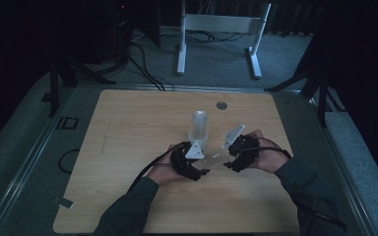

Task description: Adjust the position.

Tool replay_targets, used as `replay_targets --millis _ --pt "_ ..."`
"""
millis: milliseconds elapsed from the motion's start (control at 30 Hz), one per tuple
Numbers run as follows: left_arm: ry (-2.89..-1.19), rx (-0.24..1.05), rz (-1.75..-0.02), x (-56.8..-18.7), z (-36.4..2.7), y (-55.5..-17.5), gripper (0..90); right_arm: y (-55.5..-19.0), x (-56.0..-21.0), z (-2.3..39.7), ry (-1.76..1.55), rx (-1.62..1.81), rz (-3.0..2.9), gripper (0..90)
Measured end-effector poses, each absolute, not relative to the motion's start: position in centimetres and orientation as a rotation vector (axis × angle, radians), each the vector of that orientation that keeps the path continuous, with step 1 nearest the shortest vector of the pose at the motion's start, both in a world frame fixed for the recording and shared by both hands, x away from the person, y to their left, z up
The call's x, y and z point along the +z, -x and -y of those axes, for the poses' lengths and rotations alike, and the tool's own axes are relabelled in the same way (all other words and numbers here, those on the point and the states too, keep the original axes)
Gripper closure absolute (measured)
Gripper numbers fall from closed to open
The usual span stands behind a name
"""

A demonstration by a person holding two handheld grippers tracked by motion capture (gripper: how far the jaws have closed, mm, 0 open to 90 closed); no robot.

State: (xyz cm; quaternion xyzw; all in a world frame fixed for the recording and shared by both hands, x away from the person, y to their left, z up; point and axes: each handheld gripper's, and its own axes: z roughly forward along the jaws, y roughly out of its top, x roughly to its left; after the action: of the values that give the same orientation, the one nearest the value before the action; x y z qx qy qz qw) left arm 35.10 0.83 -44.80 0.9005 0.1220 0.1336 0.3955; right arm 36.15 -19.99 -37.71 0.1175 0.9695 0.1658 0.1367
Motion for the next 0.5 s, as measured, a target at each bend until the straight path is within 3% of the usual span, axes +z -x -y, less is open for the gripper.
replay_targets --millis 500 --pt "-2.334 0.338 -0.247 -44.75 -0.44 -34.66 29.1 -35.74 -37.99 19.14 -0.248 0.408 -2.872 33.8"
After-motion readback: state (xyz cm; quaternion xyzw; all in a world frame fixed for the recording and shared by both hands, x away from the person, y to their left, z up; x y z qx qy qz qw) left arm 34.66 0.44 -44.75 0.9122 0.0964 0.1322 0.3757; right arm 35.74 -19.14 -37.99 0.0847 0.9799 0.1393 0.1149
